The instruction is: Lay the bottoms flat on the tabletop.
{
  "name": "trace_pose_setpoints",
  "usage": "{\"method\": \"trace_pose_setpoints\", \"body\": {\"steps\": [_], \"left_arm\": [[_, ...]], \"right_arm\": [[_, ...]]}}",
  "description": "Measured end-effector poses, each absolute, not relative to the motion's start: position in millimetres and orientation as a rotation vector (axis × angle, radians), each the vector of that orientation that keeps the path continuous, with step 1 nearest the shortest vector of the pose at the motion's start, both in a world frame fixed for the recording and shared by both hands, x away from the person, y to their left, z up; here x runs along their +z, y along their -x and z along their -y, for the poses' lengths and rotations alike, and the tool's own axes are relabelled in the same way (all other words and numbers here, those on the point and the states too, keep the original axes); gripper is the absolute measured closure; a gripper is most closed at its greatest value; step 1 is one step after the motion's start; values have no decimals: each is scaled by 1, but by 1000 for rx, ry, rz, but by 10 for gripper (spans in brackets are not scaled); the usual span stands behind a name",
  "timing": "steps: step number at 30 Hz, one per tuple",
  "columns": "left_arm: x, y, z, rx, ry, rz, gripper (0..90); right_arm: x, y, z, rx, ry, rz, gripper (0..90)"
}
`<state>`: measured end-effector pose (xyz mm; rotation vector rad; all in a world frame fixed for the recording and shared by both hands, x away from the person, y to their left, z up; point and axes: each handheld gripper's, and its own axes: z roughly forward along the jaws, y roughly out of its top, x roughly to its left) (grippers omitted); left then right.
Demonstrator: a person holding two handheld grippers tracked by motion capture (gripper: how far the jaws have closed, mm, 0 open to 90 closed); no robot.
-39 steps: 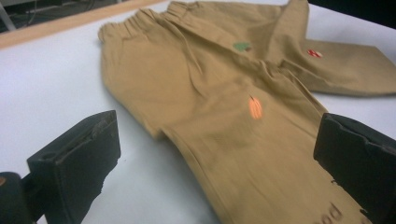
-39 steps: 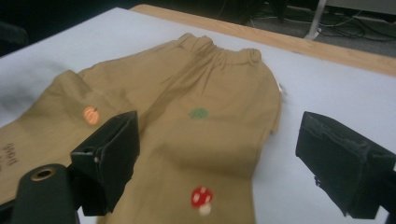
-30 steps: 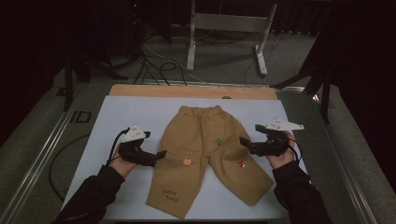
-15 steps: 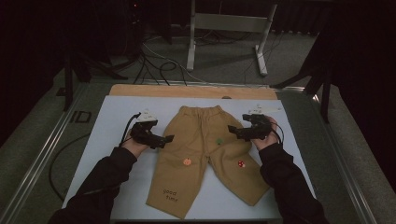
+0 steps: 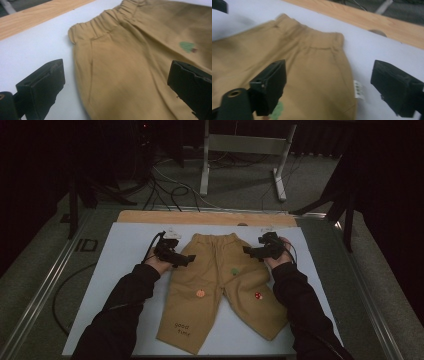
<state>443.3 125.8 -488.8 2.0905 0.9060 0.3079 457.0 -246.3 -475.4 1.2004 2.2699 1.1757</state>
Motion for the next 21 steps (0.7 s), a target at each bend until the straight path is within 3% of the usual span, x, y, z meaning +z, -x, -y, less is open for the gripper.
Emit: {"method": "trace_pose_setpoints", "body": {"steps": [6,11,14,15,16,18,20,21], "left_arm": [[-491,-461,-119,249,-2092,-999,33],[-499,-470,-112,230,-2126,-1070,123],[-505,-471,-108,222,-2150,-1093,196],[-507,-471,-108,237,-2153,-1104,241],[-509,-472,-108,238,-2155,-1116,323],[-513,-472,-109,239,-2149,-1132,371],[-517,-474,-111,230,-2153,-1158,434],[-518,-474,-112,232,-2150,-1154,434]], "right_arm": [[-487,-470,249,1159,-1276,-2281,140],[-499,-477,250,1127,-1325,-2309,157],[-504,-479,250,1114,-1353,-2313,238],[-506,-481,250,1094,-1361,-2314,250],[-509,-482,250,1067,-1361,-2329,323],[-511,-482,249,1053,-1374,-2332,363],[-514,-483,248,1024,-1381,-2350,479],[-514,-483,248,1024,-1381,-2350,479]]}}
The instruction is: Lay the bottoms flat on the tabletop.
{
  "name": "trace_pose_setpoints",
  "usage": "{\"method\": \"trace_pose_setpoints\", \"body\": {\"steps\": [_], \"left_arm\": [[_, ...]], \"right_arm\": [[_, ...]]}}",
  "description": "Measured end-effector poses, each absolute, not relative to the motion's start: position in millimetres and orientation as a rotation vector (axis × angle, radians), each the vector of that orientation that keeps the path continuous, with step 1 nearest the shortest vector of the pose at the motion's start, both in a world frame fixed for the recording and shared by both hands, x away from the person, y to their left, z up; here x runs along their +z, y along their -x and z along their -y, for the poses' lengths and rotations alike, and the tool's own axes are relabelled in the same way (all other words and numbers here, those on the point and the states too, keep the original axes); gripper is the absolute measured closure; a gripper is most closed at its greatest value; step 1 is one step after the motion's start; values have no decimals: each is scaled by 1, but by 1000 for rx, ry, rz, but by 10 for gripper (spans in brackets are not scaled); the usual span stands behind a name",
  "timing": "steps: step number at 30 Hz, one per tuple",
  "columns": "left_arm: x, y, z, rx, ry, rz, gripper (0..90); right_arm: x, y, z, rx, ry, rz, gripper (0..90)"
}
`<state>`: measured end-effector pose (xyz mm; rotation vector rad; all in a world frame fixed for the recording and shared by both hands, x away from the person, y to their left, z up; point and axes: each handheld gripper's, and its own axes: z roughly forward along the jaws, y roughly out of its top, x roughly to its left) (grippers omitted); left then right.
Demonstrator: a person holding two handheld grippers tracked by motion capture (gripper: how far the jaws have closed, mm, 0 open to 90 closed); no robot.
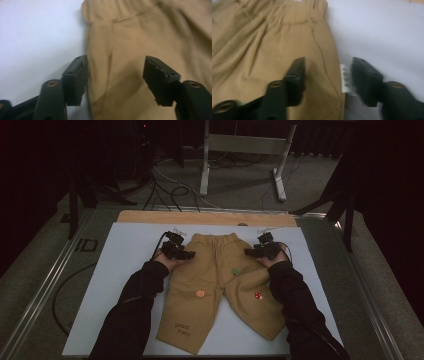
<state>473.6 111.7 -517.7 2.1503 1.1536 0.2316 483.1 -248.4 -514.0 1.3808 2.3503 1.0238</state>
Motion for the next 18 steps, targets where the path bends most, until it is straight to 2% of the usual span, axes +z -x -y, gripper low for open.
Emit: {"method": "trace_pose_setpoints", "body": {"steps": [1,2,3,4,5,6,8,18], "left_arm": [[-518,-474,-112,238,-2147,-1161,456],[-517,-474,-113,222,-2136,-1167,571],[-517,-473,-113,221,-2158,-1143,595],[-517,-473,-113,221,-2158,-1143,656],[-517,-473,-113,217,-2168,-1141,656],[-516,-473,-113,209,-2171,-1141,765],[-515,-473,-113,211,-2174,-1151,875],[-501,-473,-123,268,-2161,-1135,894]], "right_arm": [[-515,-483,248,1025,-1373,-2358,510],[-517,-483,247,1008,-1362,-2392,627],[-517,-482,245,1006,-1351,-2407,677],[-517,-482,244,998,-1327,-2426,750],[-517,-482,244,998,-1327,-2426,750],[-516,-482,241,995,-1326,-2446,823],[-515,-482,240,990,-1325,-2449,832],[-506,-482,237,1051,-1322,-2421,855]]}}
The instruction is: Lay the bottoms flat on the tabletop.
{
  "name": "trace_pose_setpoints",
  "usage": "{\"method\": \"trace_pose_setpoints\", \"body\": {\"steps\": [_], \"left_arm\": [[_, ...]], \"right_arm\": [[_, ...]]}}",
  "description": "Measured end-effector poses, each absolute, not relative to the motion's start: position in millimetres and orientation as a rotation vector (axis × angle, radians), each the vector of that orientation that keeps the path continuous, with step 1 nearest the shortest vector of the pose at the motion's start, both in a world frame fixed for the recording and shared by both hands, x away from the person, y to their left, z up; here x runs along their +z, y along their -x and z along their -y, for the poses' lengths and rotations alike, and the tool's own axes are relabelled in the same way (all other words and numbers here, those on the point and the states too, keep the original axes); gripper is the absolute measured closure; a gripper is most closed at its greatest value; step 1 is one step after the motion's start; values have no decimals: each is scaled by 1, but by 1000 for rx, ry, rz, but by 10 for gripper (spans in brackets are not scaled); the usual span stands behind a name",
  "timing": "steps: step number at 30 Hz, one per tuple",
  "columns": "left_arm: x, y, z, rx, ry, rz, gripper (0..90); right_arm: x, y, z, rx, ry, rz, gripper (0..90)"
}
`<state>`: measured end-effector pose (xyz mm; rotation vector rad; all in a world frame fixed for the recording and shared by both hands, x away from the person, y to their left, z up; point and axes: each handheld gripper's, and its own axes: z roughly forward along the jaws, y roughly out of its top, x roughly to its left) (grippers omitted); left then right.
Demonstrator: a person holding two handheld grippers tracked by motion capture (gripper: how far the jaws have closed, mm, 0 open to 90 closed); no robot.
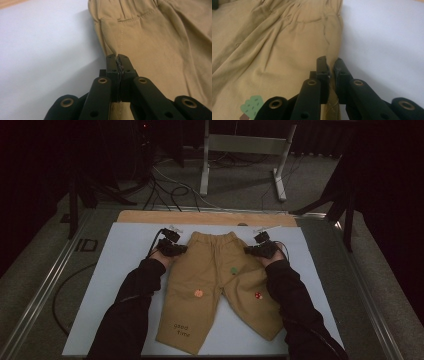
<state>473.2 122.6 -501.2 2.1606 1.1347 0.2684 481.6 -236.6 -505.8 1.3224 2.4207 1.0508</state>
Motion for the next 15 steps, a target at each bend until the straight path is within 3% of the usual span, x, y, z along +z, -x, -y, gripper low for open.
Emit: {"method": "trace_pose_setpoints", "body": {"steps": [15], "left_arm": [[-477,-491,-150,404,-2147,-1184,895]], "right_arm": [[-489,-489,212,1143,-1271,-2380,857]]}}
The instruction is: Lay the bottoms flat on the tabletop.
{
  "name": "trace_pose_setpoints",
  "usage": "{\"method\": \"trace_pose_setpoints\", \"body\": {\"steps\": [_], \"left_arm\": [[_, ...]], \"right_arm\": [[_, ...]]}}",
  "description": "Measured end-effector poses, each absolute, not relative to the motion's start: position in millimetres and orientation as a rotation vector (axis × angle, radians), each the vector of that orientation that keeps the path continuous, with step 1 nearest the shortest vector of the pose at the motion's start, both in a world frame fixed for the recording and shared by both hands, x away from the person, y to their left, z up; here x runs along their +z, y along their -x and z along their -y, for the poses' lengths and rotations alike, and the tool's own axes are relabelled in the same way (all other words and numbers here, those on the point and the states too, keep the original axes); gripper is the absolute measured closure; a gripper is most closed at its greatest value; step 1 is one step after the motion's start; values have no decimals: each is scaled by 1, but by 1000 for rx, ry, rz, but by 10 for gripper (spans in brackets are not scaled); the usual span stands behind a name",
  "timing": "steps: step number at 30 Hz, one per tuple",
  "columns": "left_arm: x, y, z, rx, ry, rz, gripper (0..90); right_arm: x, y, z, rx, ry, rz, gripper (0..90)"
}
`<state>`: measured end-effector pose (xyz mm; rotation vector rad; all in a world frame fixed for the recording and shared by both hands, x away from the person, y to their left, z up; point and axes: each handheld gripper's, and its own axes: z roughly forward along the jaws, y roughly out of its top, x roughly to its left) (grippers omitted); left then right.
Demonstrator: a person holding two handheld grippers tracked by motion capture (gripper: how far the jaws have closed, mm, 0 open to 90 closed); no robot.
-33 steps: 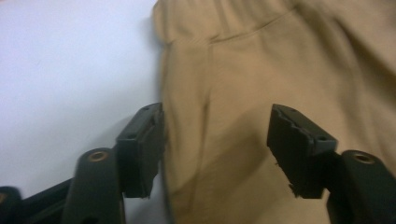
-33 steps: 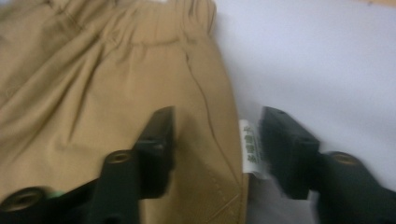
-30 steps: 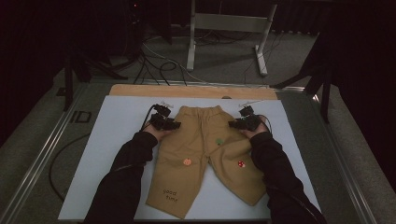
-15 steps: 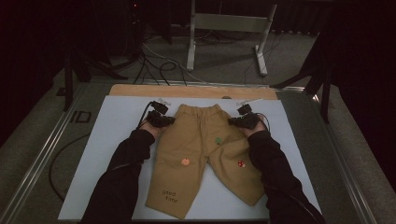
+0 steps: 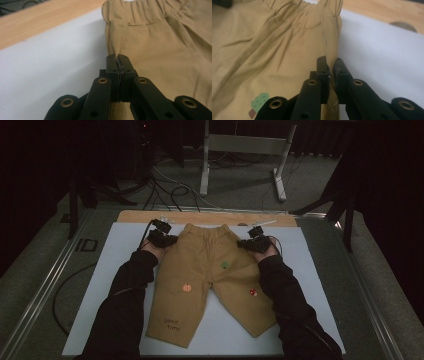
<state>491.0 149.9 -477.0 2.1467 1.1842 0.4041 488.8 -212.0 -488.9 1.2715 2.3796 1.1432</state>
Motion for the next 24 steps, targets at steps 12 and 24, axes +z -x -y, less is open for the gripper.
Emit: {"method": "trace_pose_setpoints", "body": {"steps": [12,24], "left_arm": [[-491,-501,-154,404,-2106,-1273,893],[-500,-503,-149,387,-2114,-1253,865]], "right_arm": [[-487,-513,197,1069,-1300,-2286,857],[-510,-515,200,981,-1397,-2281,806]]}}
